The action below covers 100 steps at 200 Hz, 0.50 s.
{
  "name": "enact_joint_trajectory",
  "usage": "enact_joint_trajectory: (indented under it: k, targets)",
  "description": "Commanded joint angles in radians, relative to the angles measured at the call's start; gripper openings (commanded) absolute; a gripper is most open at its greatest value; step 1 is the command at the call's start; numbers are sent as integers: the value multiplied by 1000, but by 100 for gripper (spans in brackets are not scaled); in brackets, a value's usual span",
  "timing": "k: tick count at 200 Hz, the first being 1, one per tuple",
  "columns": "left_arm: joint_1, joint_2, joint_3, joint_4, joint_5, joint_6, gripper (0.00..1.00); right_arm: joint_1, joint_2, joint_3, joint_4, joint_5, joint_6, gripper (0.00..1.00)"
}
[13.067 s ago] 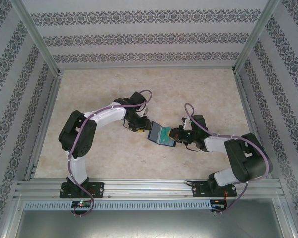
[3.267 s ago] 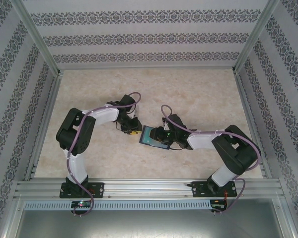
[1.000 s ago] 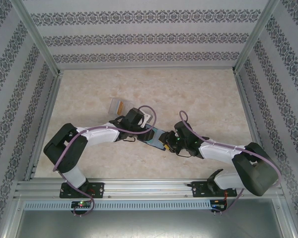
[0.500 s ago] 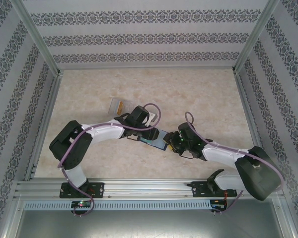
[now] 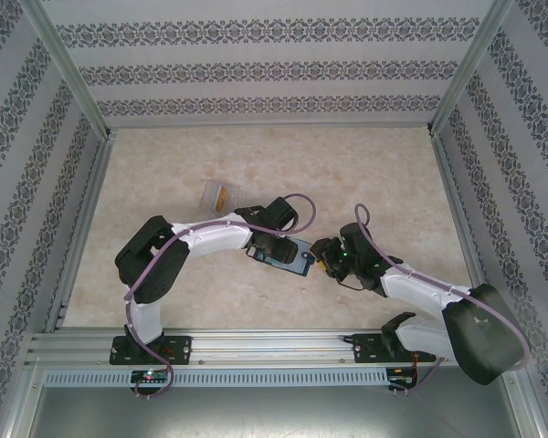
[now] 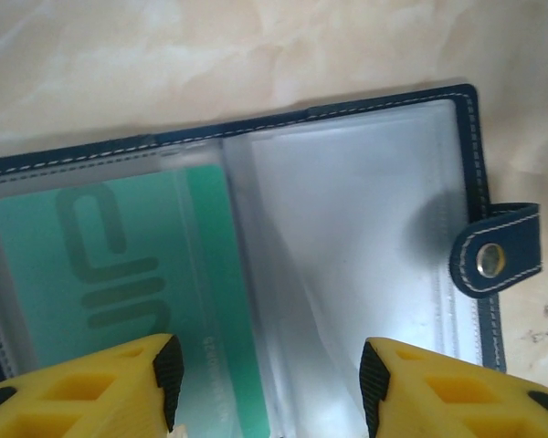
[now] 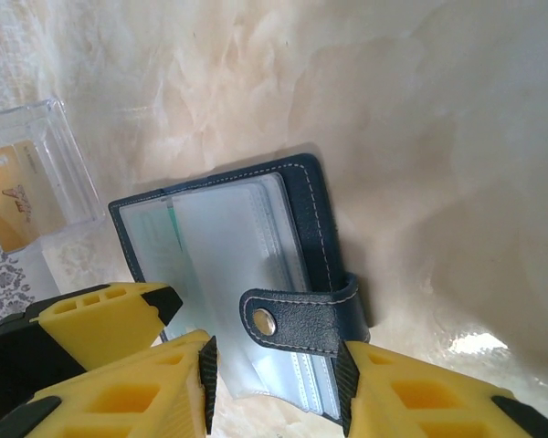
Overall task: Put the credit cards into the card holder
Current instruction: Flip over the card slot on the card holder.
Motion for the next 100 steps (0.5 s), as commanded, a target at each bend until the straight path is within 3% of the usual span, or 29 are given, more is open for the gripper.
enact_joint_trajectory:
  k: [1, 52, 100]
  targets:
    - [-21, 1, 24, -78, -35, -58, 55, -16, -20, -14, -21, 6, -21, 43]
    - [-35, -3, 33, -26, 70, -134, 56, -30, -19, -43, -17, -4, -26, 43]
    - [-53, 9, 26, -44, 34, -186, 56, -41, -15, -44, -12, -13, -33, 43]
